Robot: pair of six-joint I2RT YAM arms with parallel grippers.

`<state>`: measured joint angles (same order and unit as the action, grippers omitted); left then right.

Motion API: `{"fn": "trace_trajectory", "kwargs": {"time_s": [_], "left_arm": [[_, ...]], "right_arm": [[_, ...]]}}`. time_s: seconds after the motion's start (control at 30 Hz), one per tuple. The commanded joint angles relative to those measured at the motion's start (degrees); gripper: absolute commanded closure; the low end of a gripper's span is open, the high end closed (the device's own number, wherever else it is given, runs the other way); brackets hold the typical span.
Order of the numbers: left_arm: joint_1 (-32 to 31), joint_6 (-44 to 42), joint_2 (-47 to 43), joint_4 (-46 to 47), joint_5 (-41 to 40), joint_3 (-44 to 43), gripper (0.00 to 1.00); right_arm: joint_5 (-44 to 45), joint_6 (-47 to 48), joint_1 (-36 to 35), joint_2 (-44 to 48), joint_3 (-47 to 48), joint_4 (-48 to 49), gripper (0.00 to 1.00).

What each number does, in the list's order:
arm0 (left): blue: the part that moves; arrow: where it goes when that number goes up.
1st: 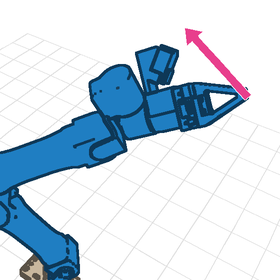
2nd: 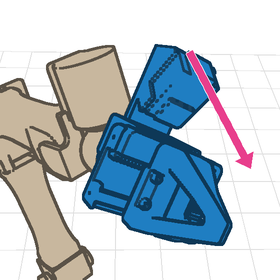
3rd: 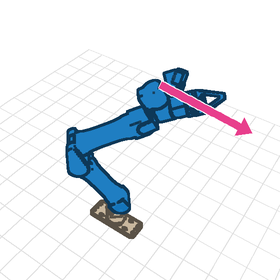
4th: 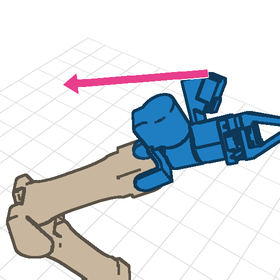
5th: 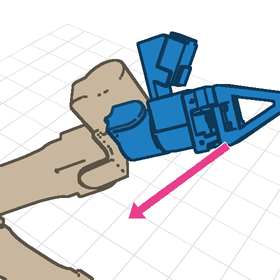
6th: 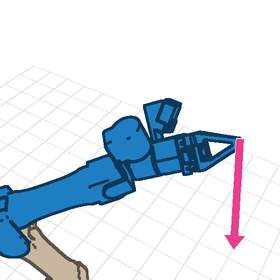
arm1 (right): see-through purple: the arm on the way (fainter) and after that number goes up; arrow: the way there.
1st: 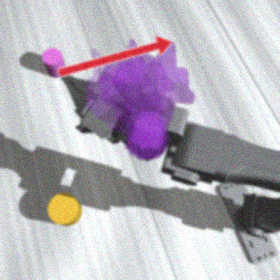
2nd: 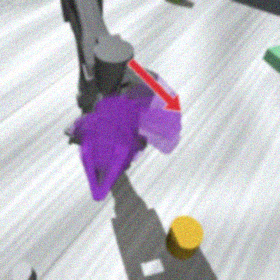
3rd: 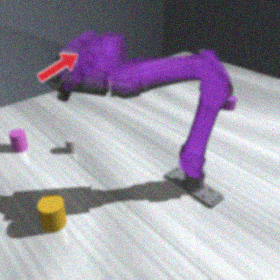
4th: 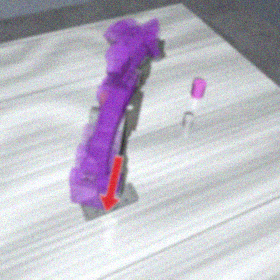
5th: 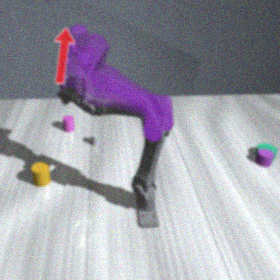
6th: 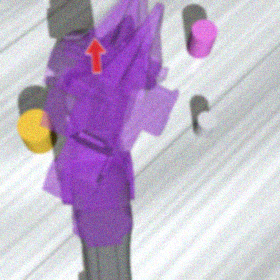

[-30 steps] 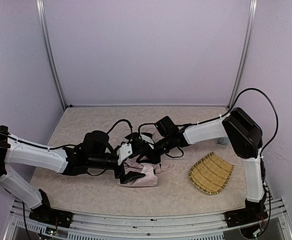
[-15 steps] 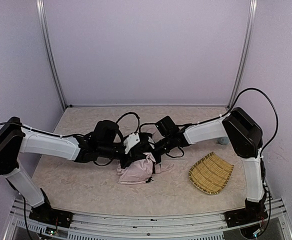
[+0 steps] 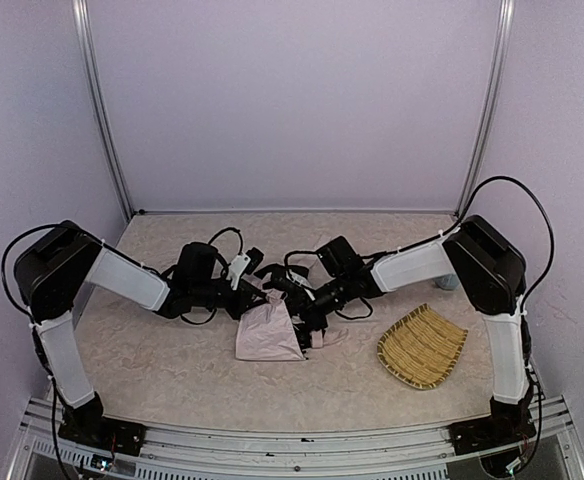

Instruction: Put away the umbrella

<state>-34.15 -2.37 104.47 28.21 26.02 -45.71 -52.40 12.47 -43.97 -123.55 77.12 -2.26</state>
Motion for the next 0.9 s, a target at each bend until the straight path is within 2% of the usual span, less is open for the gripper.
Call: {"fn": "trace_trajectory", "kwargs": {"time_s": [0.0, 0.1, 0.23, 0.43, 0.57, 0.7, 0.87], "left_arm": [[2.1, 0.1, 7.4, -5.2, -10.2, -7.0, 1.00], [1.6, -0.7, 10.0, -8.5, -10.9, -8.3, 1.00], [1.7, -0.3, 8.4, -5.3, -8.7, -4.4, 1.00], [1.3, -0.1, 5.5, -2.8, -6.7, -1.9, 1.00], [0.6, 0.1, 2.3, -1.1, -6.2, -1.5, 1.00], [0.2, 0.0, -1.5, -0.6, -5.3, -2.2, 1.00], [0.1, -0.5, -6.6, -1.6, -4.3, -2.6, 1.00]], "right_arm": [[0.8, -3.0, 0.3, 1.1, -5.8, -0.3, 0.85], [6.7, -6.6, 0.5, 4.1, -8.4, 1.9, 0.78], [13.0, -9.7, 0.6, 9.3, -11.6, 1.5, 0.69], [25.6, -10.1, 1.3, 15.6, -12.3, -5.0, 0.61], [24.1, -9.2, 1.8, 14.7, -8.1, -5.0, 0.48], [21.2, -10.0, 1.8, 10.8, -1.1, -4.7, 0.42], [20.0, -10.5, 2.6, 11.6, 0.3, -3.2, 0.31]]}}
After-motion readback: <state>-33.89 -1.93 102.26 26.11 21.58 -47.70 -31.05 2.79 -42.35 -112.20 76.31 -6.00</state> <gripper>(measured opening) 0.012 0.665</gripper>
